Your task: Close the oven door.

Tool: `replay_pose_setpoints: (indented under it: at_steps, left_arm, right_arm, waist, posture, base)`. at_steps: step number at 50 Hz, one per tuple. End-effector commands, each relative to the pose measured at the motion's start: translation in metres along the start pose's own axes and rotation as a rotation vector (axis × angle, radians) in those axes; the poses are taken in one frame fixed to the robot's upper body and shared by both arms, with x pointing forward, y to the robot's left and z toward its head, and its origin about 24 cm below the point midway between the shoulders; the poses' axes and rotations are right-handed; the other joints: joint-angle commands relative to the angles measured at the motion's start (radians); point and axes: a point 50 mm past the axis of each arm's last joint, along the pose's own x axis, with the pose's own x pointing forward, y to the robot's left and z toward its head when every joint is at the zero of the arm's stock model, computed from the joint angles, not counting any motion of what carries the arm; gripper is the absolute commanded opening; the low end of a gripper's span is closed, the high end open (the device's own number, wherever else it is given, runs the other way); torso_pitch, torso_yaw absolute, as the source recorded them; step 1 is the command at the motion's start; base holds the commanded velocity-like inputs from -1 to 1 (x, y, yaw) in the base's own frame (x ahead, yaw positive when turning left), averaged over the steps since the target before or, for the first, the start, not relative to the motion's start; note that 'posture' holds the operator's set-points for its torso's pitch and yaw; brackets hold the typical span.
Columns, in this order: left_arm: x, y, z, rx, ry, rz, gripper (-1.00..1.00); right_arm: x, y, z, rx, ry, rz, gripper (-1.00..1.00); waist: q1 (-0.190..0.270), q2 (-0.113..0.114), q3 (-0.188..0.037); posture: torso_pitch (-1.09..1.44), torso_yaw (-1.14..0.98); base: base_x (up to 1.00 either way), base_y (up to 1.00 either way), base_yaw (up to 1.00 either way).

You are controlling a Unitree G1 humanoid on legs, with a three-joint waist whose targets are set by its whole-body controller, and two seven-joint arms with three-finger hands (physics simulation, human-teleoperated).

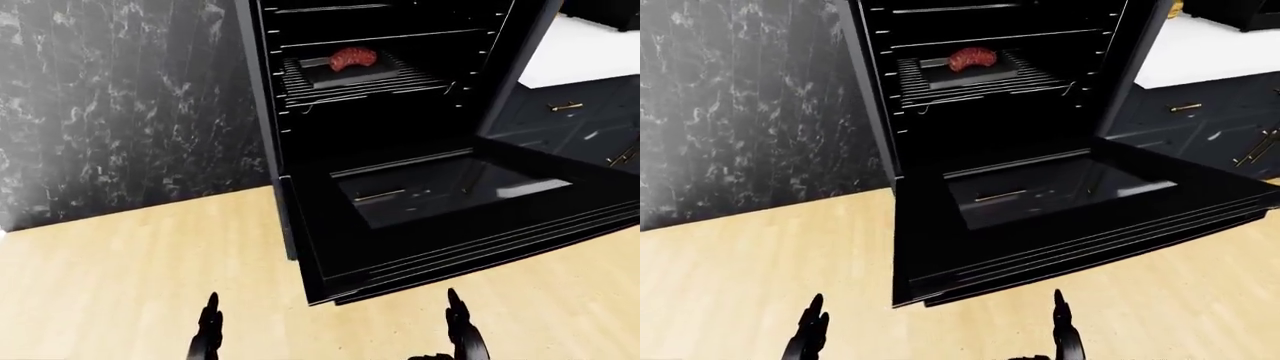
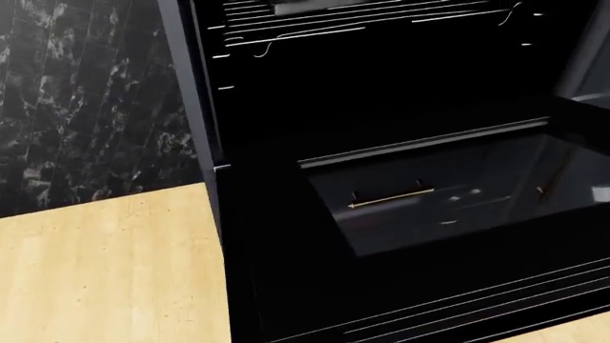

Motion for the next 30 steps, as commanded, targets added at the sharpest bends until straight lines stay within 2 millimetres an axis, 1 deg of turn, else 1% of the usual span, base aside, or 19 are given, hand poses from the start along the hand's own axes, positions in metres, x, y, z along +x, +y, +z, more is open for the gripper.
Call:
replay_pose_setpoints:
  at_steps: [1, 5, 6, 7, 9, 10, 12, 13, 15, 17, 18, 19, 20, 21, 22, 23, 24, 26, 30]
  left_arm:
    - [0.0048, 0.0008, 0.0084, 0.011, -0.05, -0.005, 1.0]
    - [0.0042, 0.0006, 0.008, 0.011, -0.05, -0.006, 1.0]
    - [0.0042, 0.0008, 0.008, 0.011, -0.05, -0.006, 1.0]
    - [0.0044, 0.0014, 0.0082, 0.011, -0.05, -0.005, 1.0]
    - [0.0044, 0.0007, 0.0081, 0.011, -0.05, -0.006, 1.0]
    - [0.0042, 0.0006, 0.0079, 0.011, -0.049, -0.006, 1.0]
    - [0.0042, 0.0011, 0.008, 0.011, -0.049, -0.005, 1.0]
    - [0.0043, 0.001, 0.0081, 0.011, -0.05, -0.005, 1.0]
    - [0.0042, 0.0008, 0.008, 0.011, -0.05, -0.006, 1.0]
    - [0.0042, 0.0014, 0.0081, 0.01, -0.05, -0.005, 1.0]
    - [0.004, 0.0016, 0.008, 0.01, -0.05, -0.004, 1.0]
    - [0.004, 0.0016, 0.008, 0.011, -0.05, -0.004, 1.0]
    - [0.004, 0.0016, 0.008, 0.011, -0.05, -0.005, 1.0]
    - [0.0041, 0.0012, 0.0079, 0.011, -0.05, -0.005, 1.0]
    - [0.0041, 0.001, 0.0079, 0.011, -0.049, -0.006, 1.0]
    - [0.004, 0.0011, 0.0078, 0.011, -0.049, -0.005, 1.0]
    - [0.0041, 0.0012, 0.0079, 0.011, -0.05, -0.005, 1.0]
    - [0.004, 0.0006, 0.0078, 0.01, -0.05, -0.006, 1.0]
    - [0.0042, 0.0008, 0.0079, 0.011, -0.049, -0.006, 1.0]
  right_arm:
    - [0.0053, -0.006, 0.0111, -0.005, -0.063, -0.024, 1.0]
    - [0.0046, -0.0057, 0.0104, -0.005, -0.062, -0.024, 1.0]
    - [0.0046, -0.0056, 0.0104, -0.006, -0.062, -0.024, 1.0]
    - [0.0049, -0.0055, 0.0107, -0.005, -0.063, -0.023, 1.0]
    - [0.0047, -0.0054, 0.0104, -0.006, -0.062, -0.023, 1.0]
    - [0.0044, -0.0055, 0.0101, -0.006, -0.062, -0.023, 1.0]
    - [0.0044, -0.0056, 0.0102, -0.006, -0.062, -0.023, 1.0]
    - [0.0044, -0.0056, 0.0102, -0.006, -0.062, -0.023, 1.0]
    - [0.0043, -0.0056, 0.0101, -0.006, -0.062, -0.022, 1.0]
    - [0.0043, -0.0058, 0.0101, -0.006, -0.062, -0.022, 1.0]
    - [0.0042, -0.0055, 0.0099, -0.007, -0.061, -0.022, 1.0]
    - [0.0044, -0.0056, 0.0101, -0.007, -0.062, -0.022, 1.0]
    - [0.0044, -0.0056, 0.0102, -0.006, -0.062, -0.022, 1.0]
    - [0.0042, -0.0058, 0.01, -0.007, -0.062, -0.022, 1.0]
    - [0.0041, -0.0059, 0.0099, -0.006, -0.061, -0.022, 1.0]
    - [0.0041, -0.0059, 0.0099, -0.006, -0.061, -0.022, 1.0]
    - [0.0044, -0.0059, 0.0102, -0.006, -0.062, -0.022, 1.0]
    - [0.0045, -0.006, 0.0103, -0.006, -0.062, -0.022, 1.0]
    - [0.0045, -0.0061, 0.0104, -0.006, -0.062, -0.023, 1.0]
  waist:
    - [-0.001, -0.002, -0.009]
    - [-0.003, -0.049, -0.009]
    - [-0.003, -0.068, -0.01]
    - [-0.006, -0.094, -0.017]
    - [-0.016, -0.06, -0.013]
    - [-0.012, -0.067, -0.014]
    - [-0.015, -0.063, -0.022]
    - [-0.013, -0.058, -0.021]
    - [-0.011, -0.038, -0.014]
    - [-0.01, -0.011, -0.01]
    - [-0.01, 0.007, -0.011]
    - [-0.01, 0.032, -0.012]
    - [-0.009, 0.063, -0.019]
    - [-0.003, 0.109, -0.033]
    - [0.003, 0.06, -0.026]
    - [0.002, 0.065, -0.02]
    - [0.009, 0.057, -0.017]
    - [0.008, 0.039, -0.02]
    - [0.003, 0.002, -0.009]
  posture:
    - [0.0, 0.0]
    - [0.0, 0.0]
    - [0.0, 0.0]
    - [0.0, 0.0]
    - [0.0, 0.0]
    - [0.0, 0.0]
    - [0.0, 0.0]
    - [0.0, 0.0]
    - [0.0, 0.0]
    - [0.0, 0.0]
    - [0.0, 0.0]
    - [0.0, 0.0]
    - [0.0, 0.0]
    - [0.0, 0.0]
    - [0.0, 0.0]
    - [0.0, 0.0]
    - [0.0, 0.0]
    - [0.0, 0.0]
    - [0.0, 0.0]
  base:
    - [0.0, 0.33, 0.0]
    - [0.0, 0.32, 0.0]
    - [0.0, 0.32, 0.0]
    - [0.0, 0.32, 0.0]
    - [0.0, 0.31, 0.0]
    - [0.0, 0.32, 0.0]
    - [0.0, 0.31, 0.0]
    - [0.0, 0.32, 0.0]
    - [0.0, 0.31, 0.0]
    - [0.0, 0.32, 0.0]
    - [0.0, 0.31, 0.0]
    - [0.0, 0.32, 0.0]
    - [0.0, 0.32, 0.0]
    - [0.0, 0.32, 0.0]
    - [0.0, 0.31, 0.0]
    - [0.0, 0.32, 0.0]
    - [0.0, 0.31, 0.0]
    - [0.0, 0.32, 0.0]
    - [0.0, 0.32, 0.0]
